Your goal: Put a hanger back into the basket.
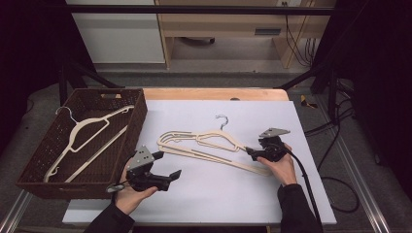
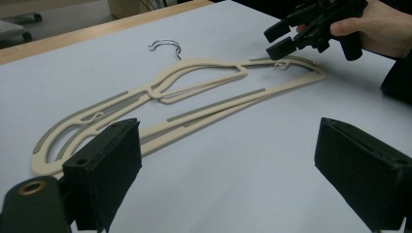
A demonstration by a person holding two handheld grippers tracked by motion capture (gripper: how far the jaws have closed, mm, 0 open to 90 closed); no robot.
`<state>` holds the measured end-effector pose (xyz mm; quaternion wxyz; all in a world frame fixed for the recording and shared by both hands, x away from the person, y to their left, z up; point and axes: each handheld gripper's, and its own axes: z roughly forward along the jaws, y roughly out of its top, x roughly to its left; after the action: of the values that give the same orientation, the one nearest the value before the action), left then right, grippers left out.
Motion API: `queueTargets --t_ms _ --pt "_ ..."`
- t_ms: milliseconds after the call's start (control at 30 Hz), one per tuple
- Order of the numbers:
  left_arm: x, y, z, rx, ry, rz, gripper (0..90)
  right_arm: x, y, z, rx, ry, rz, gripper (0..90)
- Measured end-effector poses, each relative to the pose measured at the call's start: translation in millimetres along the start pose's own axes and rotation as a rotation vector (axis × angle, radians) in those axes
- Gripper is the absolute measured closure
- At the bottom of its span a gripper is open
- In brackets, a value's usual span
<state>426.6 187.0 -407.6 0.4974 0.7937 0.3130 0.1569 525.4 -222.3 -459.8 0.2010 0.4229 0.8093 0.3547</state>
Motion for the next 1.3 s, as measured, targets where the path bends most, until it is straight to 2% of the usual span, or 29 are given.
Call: queueTargets --t_ms 233,267,300,333,433,800,1067,1167,1233,1300 --pt "3.8 -2.5 2.6 0.011 0.005 -0.005 9.8 -0.6 -1.9 17.1 0.069 0.008 -0.051 59.1" --pt "5.0 -3.5 3.4 0.016 0.008 -0.007 9.9 -0.4 -2.5 18.9 0.083 0.011 -0.056 60.4" --pt "5.3 -3.8 3.9 0.019 0.009 -0.01 10.1 -0.2 -3.3 19.8 0.081 0.023 -0.062 62.4" --pt "5.6 -4.1 4.0 0.021 0.011 -0.009 10.1 0.5 -2.8 19.1 0.086 0.018 -0.062 63.6" --pt "6.1 -4.4 4.2 0.023 0.013 -0.008 10.2 1.0 -3.3 17.7 0.085 -0.004 -0.108 70.3" --pt "7.3 -5.2 4.4 0.026 0.014 -0.011 10.8 4.6 -2.3 11.6 0.098 -0.025 -0.18 75.6" --pt "8.1 -6.4 6.0 0.035 0.012 -0.011 10.9 4.5 -1.7 8.7 0.103 -0.001 -0.168 77.6" --pt "8.0 -6.5 6.0 0.036 0.011 -0.012 10.9 4.3 -1.5 5.1 0.129 0.056 -0.153 78.1" --pt "7.8 -6.6 6.2 0.035 0.009 -0.012 10.9 6.0 -1.8 4.0 0.139 0.066 -0.153 78.1" --pt "7.4 -7.0 6.8 0.037 0.009 -0.012 10.9 8.4 -2.1 5.0 0.137 0.077 -0.128 77.5"
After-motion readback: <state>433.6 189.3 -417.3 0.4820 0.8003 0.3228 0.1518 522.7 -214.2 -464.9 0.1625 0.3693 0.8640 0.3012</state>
